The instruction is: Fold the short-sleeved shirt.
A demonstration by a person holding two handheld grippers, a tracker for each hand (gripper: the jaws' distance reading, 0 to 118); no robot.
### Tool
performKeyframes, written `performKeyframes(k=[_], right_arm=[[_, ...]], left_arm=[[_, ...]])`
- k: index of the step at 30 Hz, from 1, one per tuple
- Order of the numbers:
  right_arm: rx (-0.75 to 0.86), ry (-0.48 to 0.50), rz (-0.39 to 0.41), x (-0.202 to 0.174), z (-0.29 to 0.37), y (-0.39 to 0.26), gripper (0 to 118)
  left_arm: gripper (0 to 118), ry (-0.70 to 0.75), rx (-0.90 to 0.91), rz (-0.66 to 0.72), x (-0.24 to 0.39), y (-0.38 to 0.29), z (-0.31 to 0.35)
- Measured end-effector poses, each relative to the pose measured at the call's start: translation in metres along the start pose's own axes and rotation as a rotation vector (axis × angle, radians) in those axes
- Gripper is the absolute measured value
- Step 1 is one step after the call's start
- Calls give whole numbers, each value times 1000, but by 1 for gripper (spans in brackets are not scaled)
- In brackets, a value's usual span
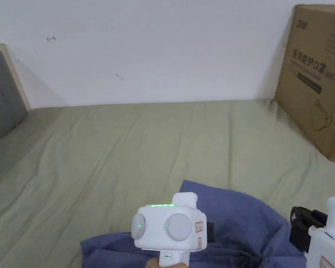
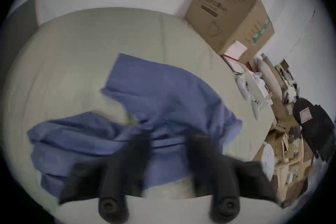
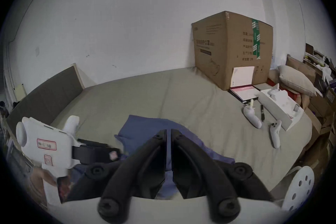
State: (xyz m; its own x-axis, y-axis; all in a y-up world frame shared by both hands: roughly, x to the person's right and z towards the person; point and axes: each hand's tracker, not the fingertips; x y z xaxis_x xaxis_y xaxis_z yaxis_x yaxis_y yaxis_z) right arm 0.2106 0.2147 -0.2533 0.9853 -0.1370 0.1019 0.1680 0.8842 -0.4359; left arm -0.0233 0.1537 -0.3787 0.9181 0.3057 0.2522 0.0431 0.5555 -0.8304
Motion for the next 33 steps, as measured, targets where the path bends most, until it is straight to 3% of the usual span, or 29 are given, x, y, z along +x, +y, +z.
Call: performKeyframes(k=[1,5,10,11,12,13,14,15,16,18,20,23,25,26,27,28,31,33], right_arm=[[-7,13,8,-6,-2,-3,6],[-56,49,43,-28,-14,-15,6],[-101,88,61,-53,-34,-20,6],[-105,97,66,-57,-37,-20,6],[-106,106,73,-61,-40,-20,6],[-109,111,80,-64,-44,-20,6],[-114,113,85,-68,-49,-21,6],[-119,118,87,-69,-52,-21,6],[-137,144,87,-70,-57,-22,6],[-171,169,85,-72,-64,-24,6],[-185,164,86,-73,-70,-27,6],[-216,140,108,-73,-77,-31,6],[-228,140,122,-71,-78,-33,6],[-235,137,122,-71,-80,-34,6],[-243,135,117,-70,-82,-35,6],[-248,136,108,-68,-83,-37,6],[-277,142,85,-63,-89,-36,6],[-337,212,117,-58,-95,-31,6]], left_arm=[[0,67,-9,42,-15,-10,2],[0,56,-26,129,-66,-40,15],[2,179,36,170,-131,-16,42],[21,182,45,180,-149,-10,47],[21,184,51,191,-165,-5,49],[29,194,38,192,-182,4,47],[73,204,14,208,-202,10,42],[104,207,-20,255,-217,11,31],[112,235,-58,300,-231,11,25],[100,265,-71,377,-250,12,10],[99,275,-124,412,-263,8,-8],[89,290,-147,333,-262,1,-18],[53,390,-144,279,-250,5,-12],[17,403,-120,216,-244,5,-9],[2,355,-104,192,-241,5,-6],[2,322,-111,182,-236,4,-6],[2,416,-139,33,-218,5,-7],[2,422,-151,-2,-213,10,-2]])
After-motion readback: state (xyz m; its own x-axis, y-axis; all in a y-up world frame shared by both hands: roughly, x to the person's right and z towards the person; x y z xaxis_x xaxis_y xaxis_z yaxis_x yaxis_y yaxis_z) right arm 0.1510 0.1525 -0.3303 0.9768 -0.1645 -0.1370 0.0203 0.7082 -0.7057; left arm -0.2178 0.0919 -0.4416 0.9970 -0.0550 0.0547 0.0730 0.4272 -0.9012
